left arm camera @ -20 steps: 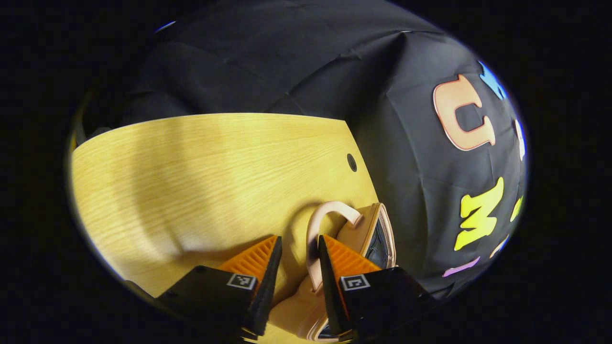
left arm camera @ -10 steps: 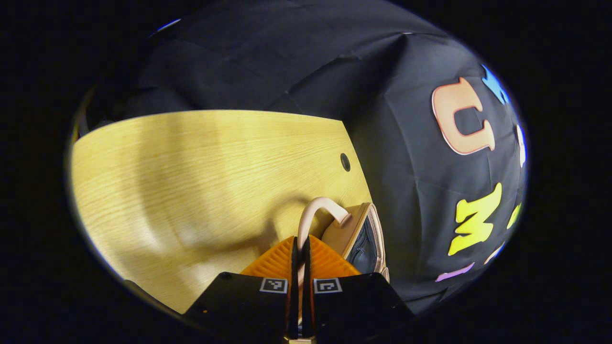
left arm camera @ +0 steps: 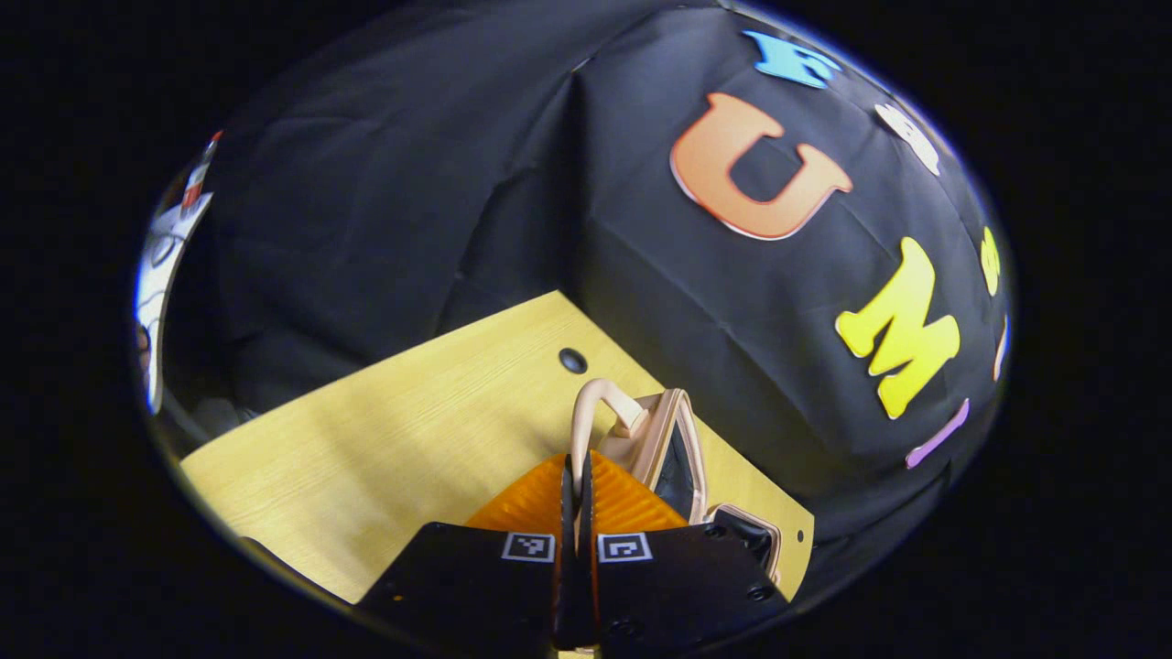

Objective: First open the suitcase, pack the skin care products into it, and then close the suitcase.

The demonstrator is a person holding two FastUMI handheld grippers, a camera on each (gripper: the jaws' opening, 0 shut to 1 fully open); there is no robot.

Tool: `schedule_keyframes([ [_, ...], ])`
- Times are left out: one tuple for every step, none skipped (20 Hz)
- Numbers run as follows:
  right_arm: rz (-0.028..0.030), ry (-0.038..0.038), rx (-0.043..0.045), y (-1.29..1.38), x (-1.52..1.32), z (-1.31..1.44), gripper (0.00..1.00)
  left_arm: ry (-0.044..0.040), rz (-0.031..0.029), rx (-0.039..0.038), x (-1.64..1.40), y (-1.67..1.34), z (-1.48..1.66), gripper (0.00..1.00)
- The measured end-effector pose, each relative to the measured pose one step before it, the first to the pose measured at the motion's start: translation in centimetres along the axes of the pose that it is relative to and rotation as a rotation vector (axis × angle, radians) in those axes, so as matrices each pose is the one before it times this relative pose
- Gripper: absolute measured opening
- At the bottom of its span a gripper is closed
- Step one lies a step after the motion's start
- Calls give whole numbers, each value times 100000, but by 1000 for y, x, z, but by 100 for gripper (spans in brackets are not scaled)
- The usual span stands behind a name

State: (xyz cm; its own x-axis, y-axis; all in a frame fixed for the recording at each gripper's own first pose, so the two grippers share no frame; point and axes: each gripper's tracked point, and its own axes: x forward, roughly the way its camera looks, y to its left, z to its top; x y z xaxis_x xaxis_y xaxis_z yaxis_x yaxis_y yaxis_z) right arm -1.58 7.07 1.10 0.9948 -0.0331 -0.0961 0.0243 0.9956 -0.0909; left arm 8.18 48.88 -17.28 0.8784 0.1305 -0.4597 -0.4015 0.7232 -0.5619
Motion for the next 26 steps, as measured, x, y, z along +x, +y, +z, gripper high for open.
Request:
schedule_keyframes([
  [1189, -871, -430, -151, -73, 113, 79, -1954, -855, 3091, -594, -1350, 453, 3],
  [755, -730, -512, -164, -17, 77, 77, -1946, -294, 4048, -626, -1093, 298, 3],
  [866, -652, -295, -277, 19, 26, 77, -1861, -127, 4447, -554, -1308, 334, 3],
  [1317, -82, 1, -108, -63, -117, 77, -2133, -303, 4591, -621, -1320, 213, 3],
  [1157, 30, 176, -134, 7, -86, 79, -2055, -325, 4210, -580, -1243, 368, 3],
  [1079, -41, 194, -254, 19, -25, 79, -1619, -901, 2965, -690, -1325, 339, 3],
  [940, 31, 172, -275, 98, -22, 79, -1424, -1308, 2643, -704, -1348, 481, 3],
  [927, 157, 87, -281, -17, -199, 79, -1239, -1121, 2562, -491, -1277, 213, 3],
  [787, 63, -130, -186, -30, -39, 79, -948, -848, 3384, -607, -1484, 317, 3],
  [749, -118, -227, -332, -11, -116, 79, -1208, -823, 3511, -397, -1411, 165, 3],
  [828, -199, -140, -558, -187, 71, 79, -1107, -915, 3378, -441, -1730, 167, 3],
  [777, -261, -86, -415, -173, -62, 79, -1249, -1137, 3416, -775, -2237, 414, 3],
  [805, -227, -7, -394, -65, -113, 79, -1189, -1860, 2710, -23, -1614, -117, 3],
  [882, 106, -266, -385, 72, -233, 77, -496, -1865, 2141, -257, -1984, 219, 3],
  [534, 556, -648, -476, -60, -321, 79, -344, -1327, 1897, -220, -1639, -4, 3],
  [564, 465, -461, -553, 50, -272, 77, -280, -1217, 1520, -132, -1700, -99, 3],
  [675, 306, -160, -473, -42, -233, 79, -18, -993, 1184, -162, -1466, -185, 3],
  [766, 46, -176, -564, -91, -212, 79, 161, -1054, 792, -138, -1337, -236, 3],
  [491, -10, -335, -584, -113, -169, 79, 148, -971, 332, -101, -1315, -296, 3],
  [485, -110, -198, -618, -121, -184, 79, -24, -1101, -87, 10, -1235, -243, 3],
  [716, 157, -172, -473, 28, -197, 79, 119, -1264, -557, 78, -1275, -344, 3],
  [627, 492, -103, -399, 31, -402, 79, 562, -1453, -838, 188, -1178, -456, 4],
  [529, 430, 33, -399, -24, -313, 79, 644, -1521, -662, 126, -1169, -538, 3],
  [725, 306, -51, -267, 35, -203, 79, 972, -1869, -220, 25, -1241, -480, 3],
  [669, 184, 53, -284, 34, -241, 79, 1840, -2351, 414, 250, -1428, -685, 3],
  [762, 140, 235, -337, 51, -120, 79, 2140, -2096, 1447, 574, -1453, -850, 3],
])
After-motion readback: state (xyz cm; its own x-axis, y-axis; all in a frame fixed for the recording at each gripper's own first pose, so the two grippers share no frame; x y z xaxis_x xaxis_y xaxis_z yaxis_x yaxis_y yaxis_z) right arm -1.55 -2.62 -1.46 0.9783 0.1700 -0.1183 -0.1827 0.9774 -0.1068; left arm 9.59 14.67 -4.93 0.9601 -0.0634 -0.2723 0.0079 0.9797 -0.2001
